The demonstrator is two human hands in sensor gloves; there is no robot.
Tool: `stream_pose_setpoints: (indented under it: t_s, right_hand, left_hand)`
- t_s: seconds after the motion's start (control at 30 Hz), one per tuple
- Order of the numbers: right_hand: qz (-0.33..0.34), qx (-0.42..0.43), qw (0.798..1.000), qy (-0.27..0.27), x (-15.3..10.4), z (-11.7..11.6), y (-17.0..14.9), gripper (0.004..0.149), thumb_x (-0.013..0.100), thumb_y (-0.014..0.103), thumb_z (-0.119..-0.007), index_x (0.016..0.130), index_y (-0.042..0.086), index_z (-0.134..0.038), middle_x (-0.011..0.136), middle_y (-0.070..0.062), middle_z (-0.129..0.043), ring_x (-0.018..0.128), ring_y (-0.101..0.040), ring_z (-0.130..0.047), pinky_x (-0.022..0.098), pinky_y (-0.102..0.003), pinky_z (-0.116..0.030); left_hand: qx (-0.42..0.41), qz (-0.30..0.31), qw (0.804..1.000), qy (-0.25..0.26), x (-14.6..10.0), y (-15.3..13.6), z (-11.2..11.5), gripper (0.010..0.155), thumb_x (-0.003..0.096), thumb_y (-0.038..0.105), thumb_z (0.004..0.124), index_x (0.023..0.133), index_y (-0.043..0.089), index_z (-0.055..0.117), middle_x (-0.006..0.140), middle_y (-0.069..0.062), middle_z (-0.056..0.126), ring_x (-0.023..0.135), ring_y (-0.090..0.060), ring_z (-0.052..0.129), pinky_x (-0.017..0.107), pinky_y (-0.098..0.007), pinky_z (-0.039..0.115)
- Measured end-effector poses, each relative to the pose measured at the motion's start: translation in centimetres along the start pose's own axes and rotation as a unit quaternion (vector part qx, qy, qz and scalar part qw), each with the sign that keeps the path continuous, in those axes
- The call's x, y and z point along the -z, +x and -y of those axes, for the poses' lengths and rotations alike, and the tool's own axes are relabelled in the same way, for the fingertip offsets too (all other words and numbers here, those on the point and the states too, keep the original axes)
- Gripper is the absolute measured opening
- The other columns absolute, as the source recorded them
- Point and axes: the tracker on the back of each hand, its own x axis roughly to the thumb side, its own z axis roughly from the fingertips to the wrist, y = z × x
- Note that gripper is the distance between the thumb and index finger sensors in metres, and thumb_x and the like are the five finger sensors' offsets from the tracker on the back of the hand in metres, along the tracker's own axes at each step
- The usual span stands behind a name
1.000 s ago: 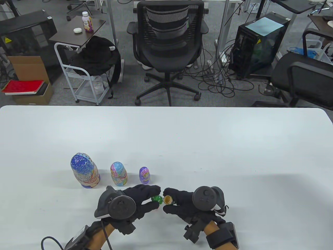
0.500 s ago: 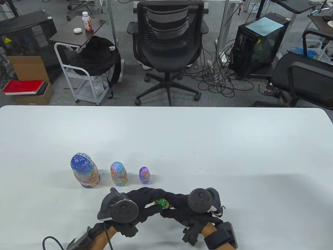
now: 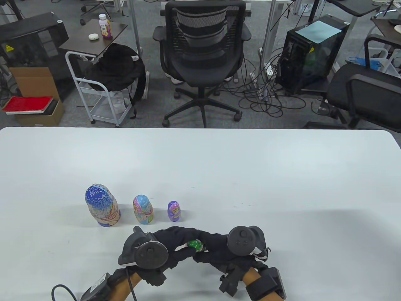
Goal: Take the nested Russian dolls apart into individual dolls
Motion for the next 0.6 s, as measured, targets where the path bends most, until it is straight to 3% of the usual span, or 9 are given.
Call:
stream_pose_setpoints:
  t_s: [0.6]
  right_hand:
    - [-0.022,0.017,1.000,-0.011,0.01,-0.22,0.17,0.079,0.037,0.036,-0.095,0.098,-0.003,-0.066,0.072,-0.018,-0.102,0.061,-0.036,-0.102,0.045,-0.045,-0.088]
  left_hand:
    - [0.023,0.010,1.000,-0.004,0.05,0.14,0.45,0.055,0.0480,0.045,0.087,0.094,0.015,0.078,0.082,-0.008,0.098,0.069,-0.028,0.104,0.052,-0.038,0.093]
